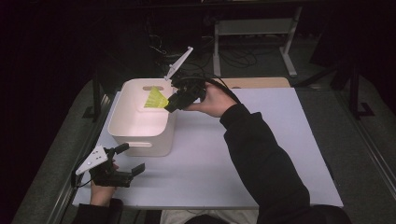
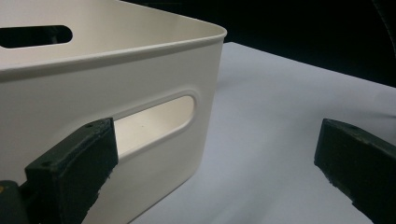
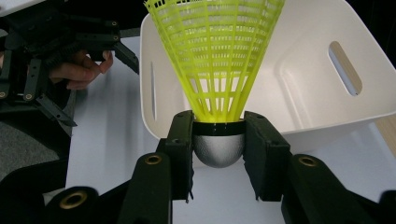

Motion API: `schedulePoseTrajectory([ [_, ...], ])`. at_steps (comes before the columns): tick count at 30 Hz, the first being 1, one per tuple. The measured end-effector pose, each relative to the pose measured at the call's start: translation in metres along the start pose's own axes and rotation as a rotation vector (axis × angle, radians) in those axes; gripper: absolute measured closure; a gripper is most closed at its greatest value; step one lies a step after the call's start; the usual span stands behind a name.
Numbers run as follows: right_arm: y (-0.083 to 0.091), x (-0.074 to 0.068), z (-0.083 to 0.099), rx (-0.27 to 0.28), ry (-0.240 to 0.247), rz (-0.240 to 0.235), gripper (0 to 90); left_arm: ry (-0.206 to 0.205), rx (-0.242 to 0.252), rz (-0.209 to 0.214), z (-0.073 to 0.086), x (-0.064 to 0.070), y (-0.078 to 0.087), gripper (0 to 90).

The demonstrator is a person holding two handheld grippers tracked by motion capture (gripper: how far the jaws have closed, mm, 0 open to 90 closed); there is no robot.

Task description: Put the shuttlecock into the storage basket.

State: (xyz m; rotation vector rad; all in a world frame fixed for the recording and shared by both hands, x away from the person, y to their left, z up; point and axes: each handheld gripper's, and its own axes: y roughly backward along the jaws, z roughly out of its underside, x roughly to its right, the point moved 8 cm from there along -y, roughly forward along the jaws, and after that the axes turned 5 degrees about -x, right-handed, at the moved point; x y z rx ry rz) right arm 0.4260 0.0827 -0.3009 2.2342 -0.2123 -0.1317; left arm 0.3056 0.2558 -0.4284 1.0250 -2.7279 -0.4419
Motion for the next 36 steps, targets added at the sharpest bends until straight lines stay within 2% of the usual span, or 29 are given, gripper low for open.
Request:
schedulePoseTrajectory([
  [14, -0.012, -0.004, -0.009, -0.018, 0.017, -0.014, 63.3, -0.001, -0.001, 0.000, 0.000, 0.000, 0.000, 0.0],
  [36, -0.040, -0.010, -0.015, -0.035, 0.035, -0.050, 63.3, 0.000, -0.004, 0.004, 0.001, 0.001, 0.000, 0.0],
])
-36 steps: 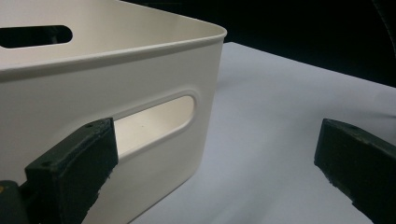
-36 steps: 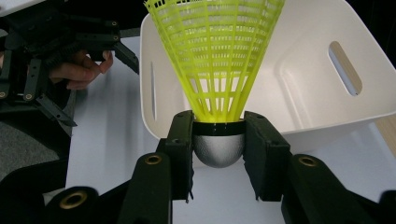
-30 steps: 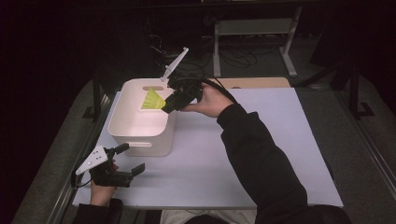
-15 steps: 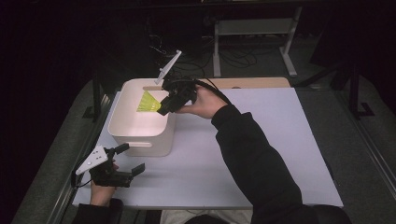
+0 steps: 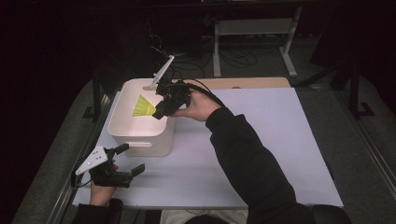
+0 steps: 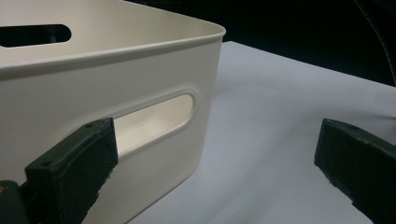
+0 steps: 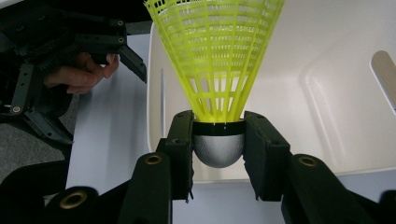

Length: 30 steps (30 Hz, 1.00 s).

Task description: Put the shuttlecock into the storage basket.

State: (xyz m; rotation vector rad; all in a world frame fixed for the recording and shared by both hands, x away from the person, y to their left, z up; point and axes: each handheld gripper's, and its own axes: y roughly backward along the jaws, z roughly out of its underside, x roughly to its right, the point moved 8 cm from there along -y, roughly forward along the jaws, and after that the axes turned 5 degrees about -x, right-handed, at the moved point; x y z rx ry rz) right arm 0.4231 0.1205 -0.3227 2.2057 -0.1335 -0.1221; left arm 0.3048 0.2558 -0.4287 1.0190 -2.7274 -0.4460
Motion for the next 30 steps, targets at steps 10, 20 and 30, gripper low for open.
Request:
schedulePoseTrajectory([
  [10, -0.010, -0.001, 0.000, -0.008, -0.002, -0.017, 63.3, 0.000, 0.000, 0.001, 0.000, 0.000, 0.000, 0.0],
  [20, -0.020, -0.001, 0.002, -0.013, -0.005, -0.031, 63.3, 0.001, 0.002, 0.001, 0.000, 0.000, 0.000, 0.0],
  [30, -0.035, 0.002, 0.006, -0.019, -0.008, -0.050, 63.2, 0.000, 0.003, 0.003, 0.000, 0.000, 0.001, 0.0],
])
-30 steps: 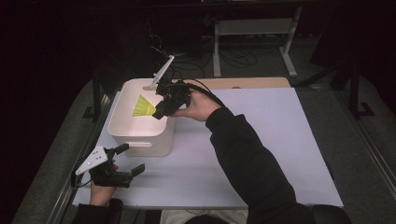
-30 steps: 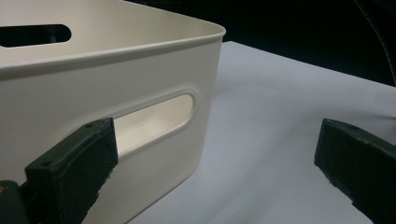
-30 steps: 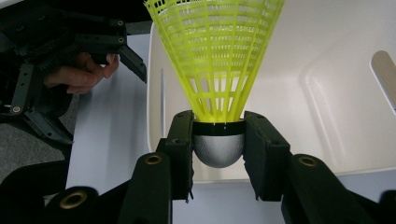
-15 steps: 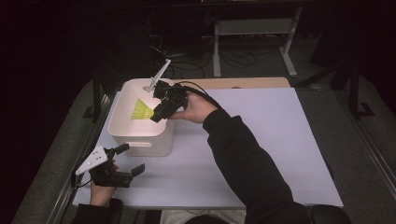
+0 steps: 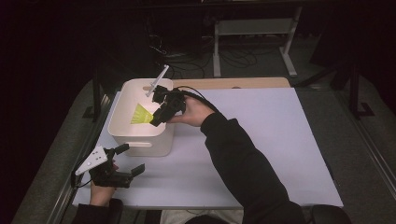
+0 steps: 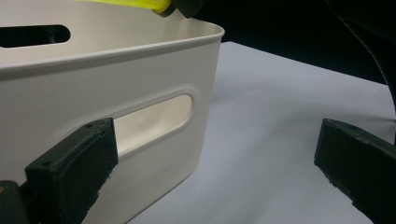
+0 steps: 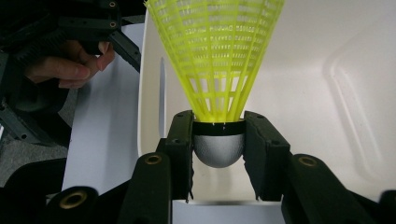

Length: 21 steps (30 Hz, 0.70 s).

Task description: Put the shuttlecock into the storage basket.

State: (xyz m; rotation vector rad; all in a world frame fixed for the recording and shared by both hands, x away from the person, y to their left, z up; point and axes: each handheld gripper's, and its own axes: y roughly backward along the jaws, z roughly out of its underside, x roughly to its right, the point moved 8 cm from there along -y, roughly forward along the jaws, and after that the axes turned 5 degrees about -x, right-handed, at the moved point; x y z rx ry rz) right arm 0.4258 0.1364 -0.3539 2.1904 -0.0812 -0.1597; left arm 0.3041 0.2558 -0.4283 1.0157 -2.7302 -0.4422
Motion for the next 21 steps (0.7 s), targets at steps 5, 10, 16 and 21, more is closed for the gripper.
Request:
schedulePoseTrajectory([
  [5, -0.007, -0.001, 0.000, 0.005, -0.001, -0.012, 63.3, -0.001, 0.001, 0.001, 0.000, 0.000, 0.000, 0.0],
  [10, -0.013, -0.001, 0.001, 0.008, -0.005, -0.024, 63.2, 0.000, 0.000, 0.001, 0.000, 0.000, 0.000, 0.0],
  [16, -0.016, 0.000, 0.002, 0.018, -0.015, -0.036, 62.1, 0.000, 0.001, 0.001, 0.000, 0.000, 0.000, 0.0],
  [21, -0.014, 0.000, 0.002, 0.029, -0.031, -0.041, 52.8, 0.001, 0.001, 0.002, 0.000, 0.001, 0.000, 0.0],
])
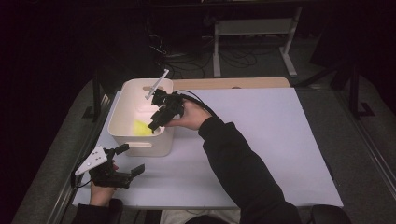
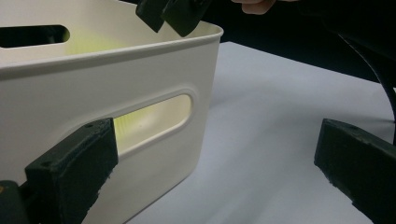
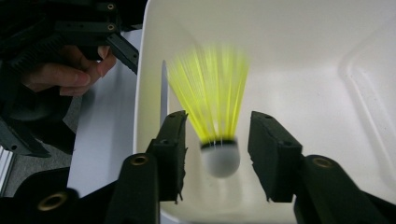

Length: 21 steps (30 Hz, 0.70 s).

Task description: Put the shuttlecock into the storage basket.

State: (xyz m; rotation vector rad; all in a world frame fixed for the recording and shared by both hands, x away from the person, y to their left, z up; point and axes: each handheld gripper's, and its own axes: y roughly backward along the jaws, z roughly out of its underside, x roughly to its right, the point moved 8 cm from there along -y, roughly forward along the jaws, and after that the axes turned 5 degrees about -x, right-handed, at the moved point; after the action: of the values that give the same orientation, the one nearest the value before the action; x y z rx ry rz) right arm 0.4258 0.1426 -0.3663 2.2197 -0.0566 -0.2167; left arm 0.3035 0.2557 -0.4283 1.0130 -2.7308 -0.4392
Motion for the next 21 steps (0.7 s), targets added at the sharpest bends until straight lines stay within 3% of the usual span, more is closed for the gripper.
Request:
schedulePoseTrajectory([
  [3, 0.004, 0.000, -0.001, 0.011, -0.006, 0.005, 46.6, 0.000, -0.001, 0.000, 0.000, 0.000, 0.000, 0.0],
  [11, 0.013, 0.003, 0.001, 0.009, -0.033, 0.044, 19.7, -0.003, -0.002, -0.001, 0.000, 0.000, 0.000, 0.0],
  [21, 0.030, 0.003, 0.004, 0.059, -0.039, 0.064, 4.8, -0.002, 0.002, 0.001, 0.000, 0.000, 0.000, 0.0],
])
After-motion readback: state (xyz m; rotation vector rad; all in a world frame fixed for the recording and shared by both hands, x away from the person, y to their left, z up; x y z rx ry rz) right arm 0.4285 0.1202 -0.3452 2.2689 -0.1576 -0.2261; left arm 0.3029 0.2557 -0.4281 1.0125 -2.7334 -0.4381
